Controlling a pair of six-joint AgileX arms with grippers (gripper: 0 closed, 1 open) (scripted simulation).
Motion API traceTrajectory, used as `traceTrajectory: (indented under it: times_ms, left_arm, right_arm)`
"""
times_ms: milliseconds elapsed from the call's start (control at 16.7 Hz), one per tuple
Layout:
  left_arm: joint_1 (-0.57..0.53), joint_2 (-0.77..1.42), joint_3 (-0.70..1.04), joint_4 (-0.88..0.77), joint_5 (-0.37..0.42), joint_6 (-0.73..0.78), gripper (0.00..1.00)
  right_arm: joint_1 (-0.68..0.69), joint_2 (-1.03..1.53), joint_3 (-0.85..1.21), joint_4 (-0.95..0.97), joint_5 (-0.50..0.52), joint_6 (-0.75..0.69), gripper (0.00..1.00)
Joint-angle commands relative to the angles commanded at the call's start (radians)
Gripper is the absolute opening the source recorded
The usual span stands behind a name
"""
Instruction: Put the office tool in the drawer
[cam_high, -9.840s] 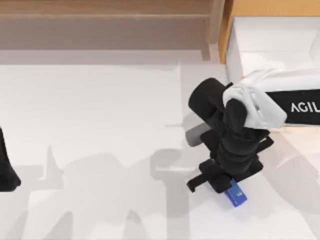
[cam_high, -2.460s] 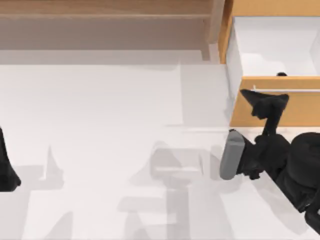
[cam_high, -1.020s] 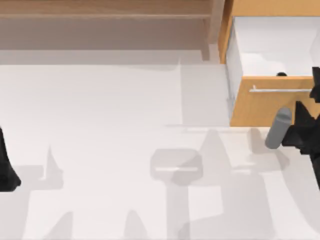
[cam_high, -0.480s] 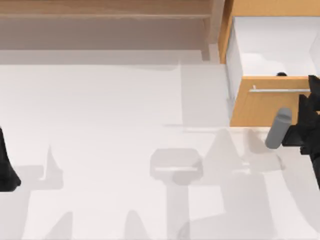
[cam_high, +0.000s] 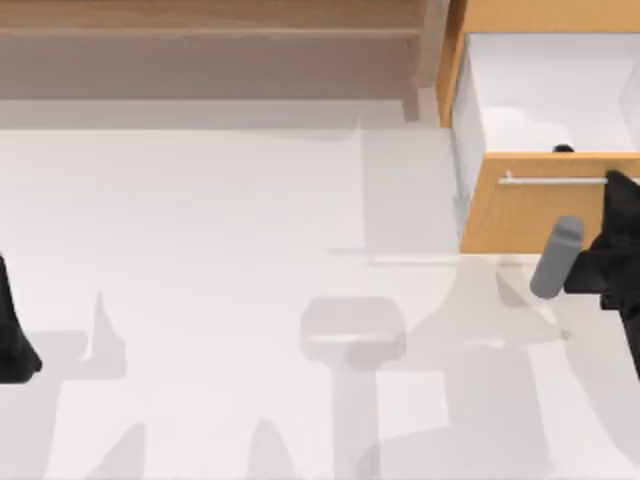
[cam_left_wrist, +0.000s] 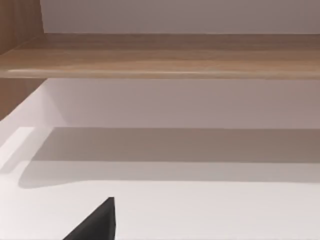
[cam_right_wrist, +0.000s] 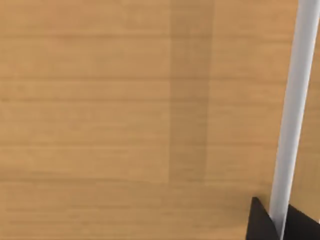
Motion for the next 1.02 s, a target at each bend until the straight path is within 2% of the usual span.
traceTrajectory:
  times_ms: [480,1020]
  left_arm:
    - [0.000,0.000,0.000,0.000,0.000,0.000,1.00]
    - [0.000,0.000,0.000,0.000,0.000,0.000,1.00]
  right_arm:
    - [-0.004,0.005,0.014,-0.011,-0.002,0.003,0.00]
    - [-0.067,0.076,0.239,-0.167,-0.066,0.002,0.00]
